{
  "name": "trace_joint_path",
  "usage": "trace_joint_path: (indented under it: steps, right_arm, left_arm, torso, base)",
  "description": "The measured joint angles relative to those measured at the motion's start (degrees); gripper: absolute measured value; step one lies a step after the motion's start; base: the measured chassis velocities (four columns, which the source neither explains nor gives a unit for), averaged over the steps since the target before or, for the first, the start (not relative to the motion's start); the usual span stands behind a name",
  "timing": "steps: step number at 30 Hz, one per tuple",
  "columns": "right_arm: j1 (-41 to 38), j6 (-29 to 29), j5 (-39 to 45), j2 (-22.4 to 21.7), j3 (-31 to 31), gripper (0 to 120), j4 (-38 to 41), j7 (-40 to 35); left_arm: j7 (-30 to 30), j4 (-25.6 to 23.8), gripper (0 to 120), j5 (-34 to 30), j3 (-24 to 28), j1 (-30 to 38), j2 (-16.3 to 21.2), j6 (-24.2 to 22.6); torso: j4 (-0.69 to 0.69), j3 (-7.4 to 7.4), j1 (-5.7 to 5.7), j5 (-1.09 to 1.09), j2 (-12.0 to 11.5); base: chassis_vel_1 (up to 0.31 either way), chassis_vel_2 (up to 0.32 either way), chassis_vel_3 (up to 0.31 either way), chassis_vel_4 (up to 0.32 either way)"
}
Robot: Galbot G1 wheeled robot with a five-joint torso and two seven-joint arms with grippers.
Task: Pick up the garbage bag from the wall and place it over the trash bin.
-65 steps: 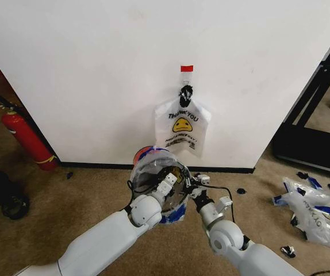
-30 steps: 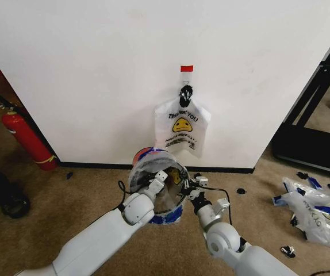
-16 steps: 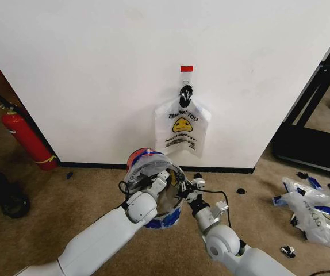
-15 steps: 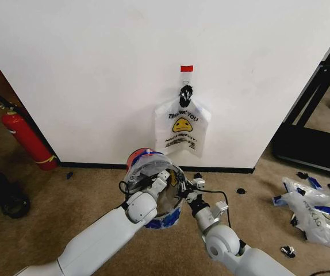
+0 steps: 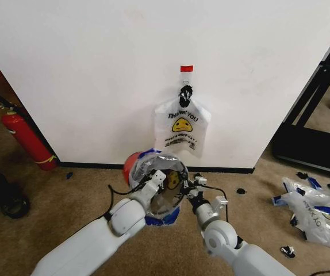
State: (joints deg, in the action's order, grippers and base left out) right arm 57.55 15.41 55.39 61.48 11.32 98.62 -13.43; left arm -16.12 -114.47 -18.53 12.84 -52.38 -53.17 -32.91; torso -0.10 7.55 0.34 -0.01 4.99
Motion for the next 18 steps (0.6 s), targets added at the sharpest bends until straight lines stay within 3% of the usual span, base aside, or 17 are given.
trace_joint_path:
  steps: [3,4,5,8,9,10,11,12,13,18]
  right_arm:
    - [-0.39,0.00,-0.12,0.51,0.62,0,0.00,0.01]
    - [-0.87,0.28,-0.31,0.53,0.25,0,-2.30,-1.54]
    - [-0.87,0.28,-0.31,0.53,0.25,0,-2.30,-1.54]
    - [-0.85,0.67,-1.82,0.52,0.55,0,-2.67,-2.16]
    - [-0.50,0.72,-2.94,0.62,1.31,0,-2.17,-0.72]
    - [-0.31,0.79,-3.44,0.54,1.43,0,-2.09,-0.25]
    - [-0.09,1.36,-4.44,0.35,1.33,0,-1.96,0.32]
    - [-0.01,1.59,-4.92,0.33,1.25,0,-1.80,0.62]
    - [0.30,1.91,-5.76,0.31,1.20,0,-1.66,1.15]
    - [0.89,2.45,-6.91,0.79,0.47,0,-2.66,0.95]
  left_arm:
    - [1.51,-2.53,0,-3.16,-0.50,-0.88,0.87,-0.14]
    - [2.57,-3.42,0,-3.94,-0.03,-0.86,0.97,-0.34]
    - [2.57,-3.42,0,-3.94,-0.03,-0.86,0.97,-0.34]
    - [4.65,-2.11,0,-4.35,1.83,0.47,-0.45,0.46]
    - [5.07,-1.27,0,-4.49,2.96,1.13,-1.12,0.79]
    - [5.26,-0.94,0,-4.47,3.36,1.28,-1.37,0.94]
    - [5.96,-0.23,0,-4.45,3.93,1.51,-1.77,1.61]
    - [6.26,-0.01,0,-4.42,4.12,1.55,-1.88,1.90]
    - [7.08,0.46,0,-4.31,4.43,1.55,-2.10,2.72]
    - [8.87,-0.61,0,-3.97,2.23,-0.13,-1.69,4.02]
  torso:
    - [0.00,0.00,0.00,0.01,0.00]
    - [0.10,-0.01,-0.01,0.07,0.01]
    - [0.10,-0.01,-0.01,0.07,0.01]
    - [-0.16,0.00,0.01,-0.18,0.00]
    - [-0.05,0.01,0.02,0.19,-0.01]
    - [-0.01,0.01,0.01,0.11,-0.01]
    - [0.00,0.00,0.01,-0.11,-0.01]
    - [-0.02,0.00,0.00,-0.15,0.00]
    - [-0.01,0.00,0.00,0.01,0.00]
    - [-0.03,0.00,0.00,0.02,-0.01]
  base:
    - [0.000,0.000,0.000,0.000]
    - [0.000,0.000,0.000,0.000]
    - [0.000,0.000,0.000,0.000]
    - [-0.012,-0.037,-0.019,-0.005]
    - [-0.018,-0.041,-0.054,0.007]
    - [0.000,0.000,0.000,0.000]
    - [0.053,0.007,0.014,0.032]
    - [0.053,0.007,0.009,0.032]
    - [0.000,0.000,0.000,0.000]
    - [0.000,0.000,0.000,0.000]
